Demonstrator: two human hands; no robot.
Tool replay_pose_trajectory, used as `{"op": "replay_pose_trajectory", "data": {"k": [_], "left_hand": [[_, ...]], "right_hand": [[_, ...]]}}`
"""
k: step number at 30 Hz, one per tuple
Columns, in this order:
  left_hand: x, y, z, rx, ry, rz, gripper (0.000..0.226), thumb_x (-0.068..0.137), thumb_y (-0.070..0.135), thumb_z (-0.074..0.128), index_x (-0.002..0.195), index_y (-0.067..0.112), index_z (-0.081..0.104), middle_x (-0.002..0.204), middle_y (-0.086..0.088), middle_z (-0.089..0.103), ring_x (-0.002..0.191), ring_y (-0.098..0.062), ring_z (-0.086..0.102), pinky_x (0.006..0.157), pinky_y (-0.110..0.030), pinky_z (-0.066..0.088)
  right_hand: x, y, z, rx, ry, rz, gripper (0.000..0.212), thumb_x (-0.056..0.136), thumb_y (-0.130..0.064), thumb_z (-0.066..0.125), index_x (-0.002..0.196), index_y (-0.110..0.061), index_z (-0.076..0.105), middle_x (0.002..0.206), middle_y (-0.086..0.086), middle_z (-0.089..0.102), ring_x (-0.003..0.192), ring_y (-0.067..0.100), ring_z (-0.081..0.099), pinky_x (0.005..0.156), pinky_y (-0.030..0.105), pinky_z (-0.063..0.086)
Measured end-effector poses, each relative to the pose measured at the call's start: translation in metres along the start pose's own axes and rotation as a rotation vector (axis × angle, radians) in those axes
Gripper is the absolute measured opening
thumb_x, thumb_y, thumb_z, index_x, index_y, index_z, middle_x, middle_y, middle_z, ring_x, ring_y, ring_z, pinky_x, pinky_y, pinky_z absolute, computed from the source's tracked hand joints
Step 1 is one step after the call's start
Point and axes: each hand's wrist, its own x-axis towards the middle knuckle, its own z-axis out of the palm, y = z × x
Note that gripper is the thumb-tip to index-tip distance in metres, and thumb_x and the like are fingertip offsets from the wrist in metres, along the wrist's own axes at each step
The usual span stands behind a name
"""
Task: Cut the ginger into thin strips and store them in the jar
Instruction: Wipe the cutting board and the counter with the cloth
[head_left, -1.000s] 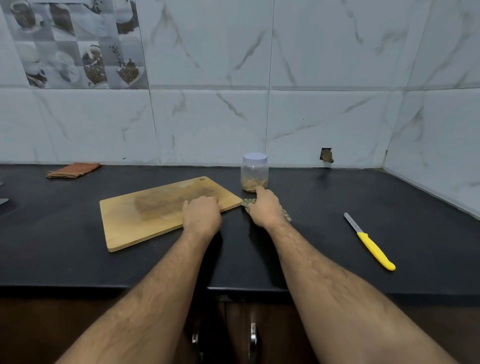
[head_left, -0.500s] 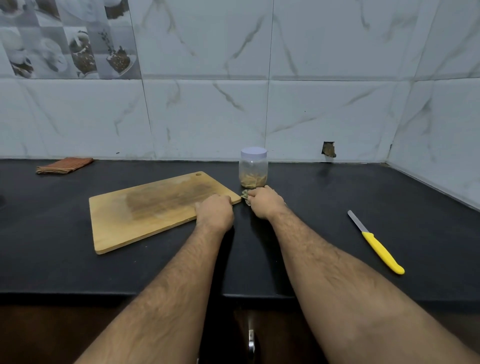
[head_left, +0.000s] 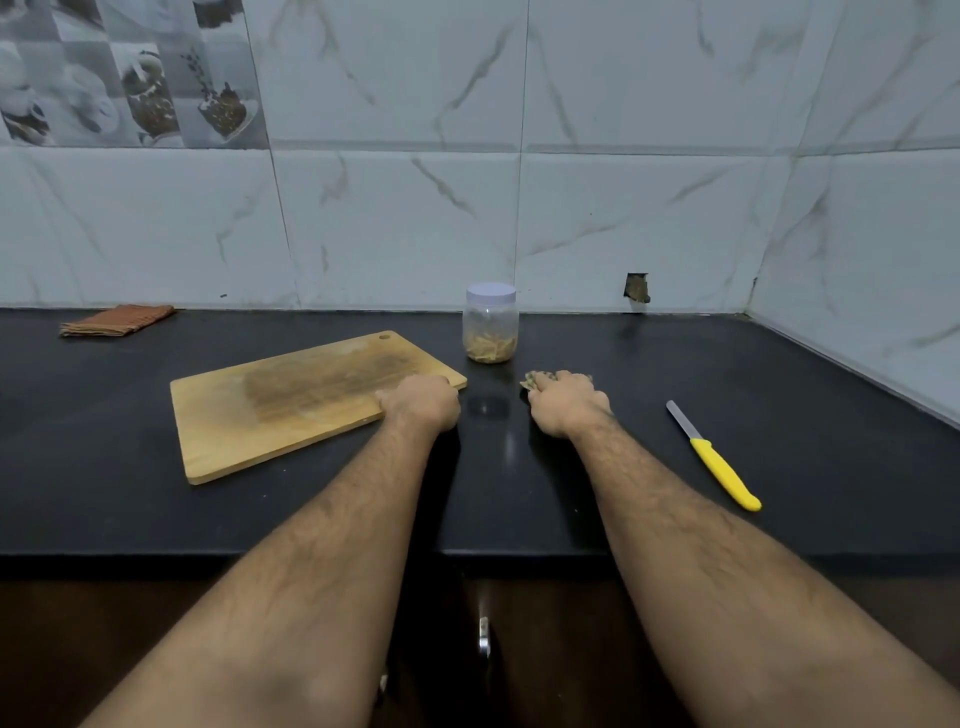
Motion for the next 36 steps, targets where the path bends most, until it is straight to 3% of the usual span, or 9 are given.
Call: {"op": "replay_pose_trajectory", "data": {"k": [4, 8, 12, 15, 18, 21, 24, 28, 36], "left_hand": [[-0.007, 0.0, -0.008, -0.045, -0.118, 0.007, 0.038, 0.099, 0.037, 0.037, 0.129, 0.025, 0.058, 0.137, -0.001, 0.054, 0.131, -0.026, 0.043, 0.109, -0.057, 0.025], [-0.017, 0.001, -0.005, -0.089, 0.018, 0.088, 0.034, 0.101, 0.035, 0.037, 0.125, 0.022, 0.059, 0.129, -0.006, 0.06, 0.125, -0.027, 0.048, 0.107, -0.043, 0.032], [-0.027, 0.011, -0.005, -0.055, 0.105, 0.177, 0.03, 0.102, 0.029, 0.036, 0.116, 0.018, 0.06, 0.123, -0.007, 0.063, 0.118, -0.028, 0.054, 0.1, -0.04, 0.036], [-0.03, 0.016, -0.008, -0.057, 0.122, 0.212, 0.029, 0.103, 0.026, 0.036, 0.117, 0.015, 0.059, 0.123, -0.009, 0.063, 0.117, -0.028, 0.055, 0.103, -0.041, 0.039], [-0.022, 0.015, -0.009, -0.059, 0.123, 0.219, 0.031, 0.103, 0.025, 0.035, 0.121, 0.015, 0.058, 0.125, -0.007, 0.062, 0.118, -0.026, 0.055, 0.104, -0.04, 0.038], [-0.008, 0.009, -0.009, -0.06, 0.117, 0.222, 0.031, 0.103, 0.023, 0.035, 0.122, 0.013, 0.058, 0.125, -0.008, 0.062, 0.116, -0.027, 0.056, 0.097, -0.037, 0.041], [0.009, 0.012, -0.007, -0.088, 0.11, 0.253, 0.023, 0.101, 0.02, 0.037, 0.105, 0.012, 0.058, 0.117, -0.011, 0.064, 0.108, -0.029, 0.058, 0.089, -0.036, 0.045], [0.026, 0.024, -0.003, -0.103, 0.093, 0.277, 0.03, 0.102, 0.023, 0.037, 0.115, 0.008, 0.06, 0.122, -0.011, 0.062, 0.113, -0.03, 0.057, 0.094, -0.038, 0.046], [0.043, 0.024, 0.003, -0.103, -0.011, 0.179, 0.038, 0.105, 0.028, 0.035, 0.125, 0.005, 0.056, 0.13, -0.016, 0.057, 0.12, -0.033, 0.054, 0.095, -0.034, 0.042]], "right_hand": [[-0.026, 0.008, -0.007, 0.013, -0.02, 0.008, 0.048, 0.102, -0.027, 0.036, 0.15, -0.03, 0.037, 0.152, 0.006, 0.038, 0.137, 0.032, 0.034, 0.107, 0.046, 0.034], [-0.054, 0.009, -0.004, 0.068, 0.141, 0.043, 0.044, 0.095, -0.013, 0.044, 0.135, -0.026, 0.058, 0.131, 0.007, 0.056, 0.121, 0.03, 0.045, 0.099, 0.039, 0.04], [-0.055, -0.01, -0.005, 0.174, 0.227, -0.008, 0.032, 0.092, -0.016, 0.053, 0.12, -0.022, 0.067, 0.118, 0.006, 0.066, 0.113, 0.03, 0.054, 0.093, 0.036, 0.049], [-0.045, -0.031, 0.009, 0.132, 0.105, -0.23, 0.032, 0.099, -0.022, 0.047, 0.125, -0.019, 0.065, 0.127, 0.011, 0.06, 0.123, 0.032, 0.05, 0.107, 0.039, 0.039], [-0.019, -0.033, 0.018, 0.04, -0.012, -0.284, 0.034, 0.104, -0.024, 0.036, 0.126, -0.017, 0.061, 0.126, 0.01, 0.058, 0.126, 0.029, 0.046, 0.114, 0.041, 0.027], [0.004, -0.029, 0.015, 0.031, -0.019, -0.276, 0.037, 0.105, -0.024, 0.034, 0.134, -0.019, 0.056, 0.129, 0.009, 0.056, 0.126, 0.027, 0.044, 0.113, 0.039, 0.029], [0.024, -0.029, 0.015, 0.021, 0.029, -0.282, 0.036, 0.105, -0.024, 0.037, 0.134, -0.02, 0.057, 0.131, 0.008, 0.056, 0.127, 0.028, 0.044, 0.108, 0.038, 0.035], [0.045, -0.024, 0.014, 0.07, 0.071, -0.265, 0.032, 0.102, -0.025, 0.045, 0.128, -0.023, 0.063, 0.128, 0.004, 0.061, 0.118, 0.025, 0.054, 0.097, 0.038, 0.048], [0.069, 0.009, -0.001, 0.084, 0.068, -0.124, 0.04, 0.103, -0.028, 0.042, 0.141, -0.028, 0.054, 0.141, 0.006, 0.055, 0.125, 0.029, 0.052, 0.104, 0.039, 0.045]]}}
